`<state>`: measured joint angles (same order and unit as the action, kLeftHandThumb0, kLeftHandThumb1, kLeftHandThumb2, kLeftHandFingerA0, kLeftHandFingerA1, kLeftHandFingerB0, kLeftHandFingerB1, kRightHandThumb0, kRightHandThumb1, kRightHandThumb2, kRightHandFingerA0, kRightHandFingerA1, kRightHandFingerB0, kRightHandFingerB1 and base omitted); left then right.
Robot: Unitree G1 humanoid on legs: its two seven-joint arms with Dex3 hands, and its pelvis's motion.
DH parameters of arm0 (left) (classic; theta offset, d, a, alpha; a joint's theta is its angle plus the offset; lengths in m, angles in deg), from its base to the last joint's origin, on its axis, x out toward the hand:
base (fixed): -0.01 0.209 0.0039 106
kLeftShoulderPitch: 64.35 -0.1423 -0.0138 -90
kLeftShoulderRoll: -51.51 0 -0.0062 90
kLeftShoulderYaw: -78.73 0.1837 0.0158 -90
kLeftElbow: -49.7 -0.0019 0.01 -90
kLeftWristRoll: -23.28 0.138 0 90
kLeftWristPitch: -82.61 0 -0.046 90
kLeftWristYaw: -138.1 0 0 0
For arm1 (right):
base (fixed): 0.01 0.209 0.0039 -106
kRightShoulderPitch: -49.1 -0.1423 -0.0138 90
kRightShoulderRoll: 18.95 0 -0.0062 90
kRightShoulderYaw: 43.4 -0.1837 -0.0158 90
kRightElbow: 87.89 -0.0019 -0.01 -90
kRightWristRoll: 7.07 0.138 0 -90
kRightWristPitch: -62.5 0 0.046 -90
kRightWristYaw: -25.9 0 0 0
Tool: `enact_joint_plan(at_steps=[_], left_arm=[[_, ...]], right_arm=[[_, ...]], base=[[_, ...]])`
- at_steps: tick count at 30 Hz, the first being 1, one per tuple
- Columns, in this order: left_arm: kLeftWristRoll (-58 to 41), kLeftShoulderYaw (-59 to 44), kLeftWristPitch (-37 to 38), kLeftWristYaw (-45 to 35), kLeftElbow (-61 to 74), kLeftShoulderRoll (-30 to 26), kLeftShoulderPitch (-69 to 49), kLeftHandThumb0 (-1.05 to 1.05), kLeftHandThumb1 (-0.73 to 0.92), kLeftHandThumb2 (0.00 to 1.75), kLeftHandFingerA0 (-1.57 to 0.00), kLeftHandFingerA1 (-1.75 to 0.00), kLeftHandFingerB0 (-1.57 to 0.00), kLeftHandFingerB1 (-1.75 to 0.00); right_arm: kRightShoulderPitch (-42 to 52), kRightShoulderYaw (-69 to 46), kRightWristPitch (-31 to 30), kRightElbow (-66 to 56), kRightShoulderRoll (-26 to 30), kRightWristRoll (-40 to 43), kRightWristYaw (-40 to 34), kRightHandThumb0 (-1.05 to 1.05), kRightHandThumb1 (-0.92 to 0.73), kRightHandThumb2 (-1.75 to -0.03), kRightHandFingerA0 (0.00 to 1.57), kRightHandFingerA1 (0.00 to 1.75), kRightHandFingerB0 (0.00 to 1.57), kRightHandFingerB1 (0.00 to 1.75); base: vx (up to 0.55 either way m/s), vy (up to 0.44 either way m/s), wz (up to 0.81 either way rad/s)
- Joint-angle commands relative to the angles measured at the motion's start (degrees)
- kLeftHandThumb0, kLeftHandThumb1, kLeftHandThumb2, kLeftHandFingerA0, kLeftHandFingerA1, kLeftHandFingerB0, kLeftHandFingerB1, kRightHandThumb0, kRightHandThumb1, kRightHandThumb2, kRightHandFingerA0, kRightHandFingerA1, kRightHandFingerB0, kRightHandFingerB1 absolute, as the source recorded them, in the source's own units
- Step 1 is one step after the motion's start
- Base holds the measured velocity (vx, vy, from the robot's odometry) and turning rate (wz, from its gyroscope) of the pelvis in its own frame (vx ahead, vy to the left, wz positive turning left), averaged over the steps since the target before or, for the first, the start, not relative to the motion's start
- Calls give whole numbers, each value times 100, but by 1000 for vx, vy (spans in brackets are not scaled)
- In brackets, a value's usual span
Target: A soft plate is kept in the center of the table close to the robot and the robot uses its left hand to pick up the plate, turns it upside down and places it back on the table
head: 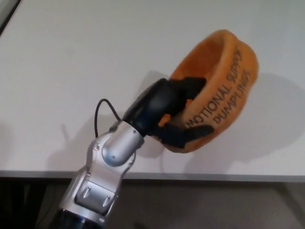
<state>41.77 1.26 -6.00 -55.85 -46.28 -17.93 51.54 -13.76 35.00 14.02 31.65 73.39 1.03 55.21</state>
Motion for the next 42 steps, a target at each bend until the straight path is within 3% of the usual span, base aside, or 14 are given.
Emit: enact_joint_plan(at_steps=[1, 15, 16, 19, 20, 25, 26, 27, 28, 30, 33, 35, 39, 42], left_arm=[[-6581, -3763, -1750, 728, 541, 728, 427, -29, 57, 63, -103, -175, -79, -175], [-6989, -5497, -1486, 1202, -982, 297, 561, -26, 64, 63, -98, -175, -66, -175], [-6993, -5588, -1532, 1180, -1082, 266, 541, -41, 49, 86, -120, -147, -95, -133], [-7048, -5800, -1633, 1237, -1207, 245, 526, -40, 50, 85, -121, -148, -95, -134], [-6986, -5859, -1708, 1333, -1229, 208, 523, -27, 65, 61, -97, -175, -61, -175], [-6648, -6126, -2019, 1502, -1436, 55, 492, -26, 67, 61, -94, -175, -56, -175], [-6535, -6193, -2037, 1708, -1463, 42, 503, -38, 50, 84, -119, -146, -92, -131], [-6481, -6235, -2054, 1792, -1474, 40, 515, -38, 50, 84, -119, -146, -92, -131], [-6387, -6282, -2119, 1930, -1465, 49, 525, -25, 65, 59, -93, -175, -55, -170], [-6492, -6456, -2283, 1952, -1566, 24, 527, -38, 52, 85, -118, -146, -88, -129], [-6464, -6620, -2403, 1924, -1635, 15, 455, -23, 67, 60, -92, -175, -55, -171], [-6278, -6739, -2558, 2265, -1720, -26, 455, -37, 49, 85, -123, -147, -77, -120], [-5496, -6823, -3319, 2818, -2002, -374, 469, -28, 63, 59, -101, -175, -60, -155], [-4968, -6727, -3859, 2919, -2162, -636, 461, -27, 59, 59, -107, -175, -67, -116]], right_arm=[[21, -23, -279, -27, 112, 157, 75, -66, -86, -66, 44, 46, 31, 31], [-6, 8, -136, 70, 69, 39, -2, -63, -86, -66, 45, 47, 31, 31], [-11, -2, -125, 89, 67, 91, 39, -63, -86, -66, 45, 48, 32, 31], [-21, -7, -168, 105, 70, 150, 91, -64, -86, -66, 45, 48, 31, 31], [-11, 6, -172, 72, 57, 121, 62, -63, -86, -66, 45, 48, 32, 31], [36, 20, -182, 39, 33, 61, 0, -63, -86, -66, 45, 47, 31, 31], [23, 21, -159, 71, 17, 60, -8, -63, -86, -66, 45, 48, 31, 31], [17, 21, -148, 84, 11, 59, -11, -63, -86, -66, 45, 48, 31, 31], [4, 17, -101, 138, 23, 37, -14, -64, -87, -66, 44, 47, 31, 31], [-3, 15, -151, 130, 10, 41, -34, -65, -86, -66, 45, 47, 32, 31], [38, 20, -226, 53, 6, 85, -5, -64, -86, -66, 45, 46, 32, 31], [32, 9, -156, 70, 20, 63, -15, -64, -86, -66, 45, 47, 32, 31], [-21, 10, -128, 128, 27, 34, -32, -64, -86, -66, 45, 46, 31, 31], [-14, 13, -88, 110, 20, 20, -44, -62, -86, -66, 46, 47, 32, 31]], base=[[0, 0, 0], [0, 0, 0], [0, 0, 0], [0, 0, 0], [0, 0, 0], [0, 0, 0], [0, 0, 0], [0, 0, 0], [0, 0, 0], [0, 0, 0], [0, 0, 0], [0, 0, 0], [0, 0, 0], [0, 0, 0]])
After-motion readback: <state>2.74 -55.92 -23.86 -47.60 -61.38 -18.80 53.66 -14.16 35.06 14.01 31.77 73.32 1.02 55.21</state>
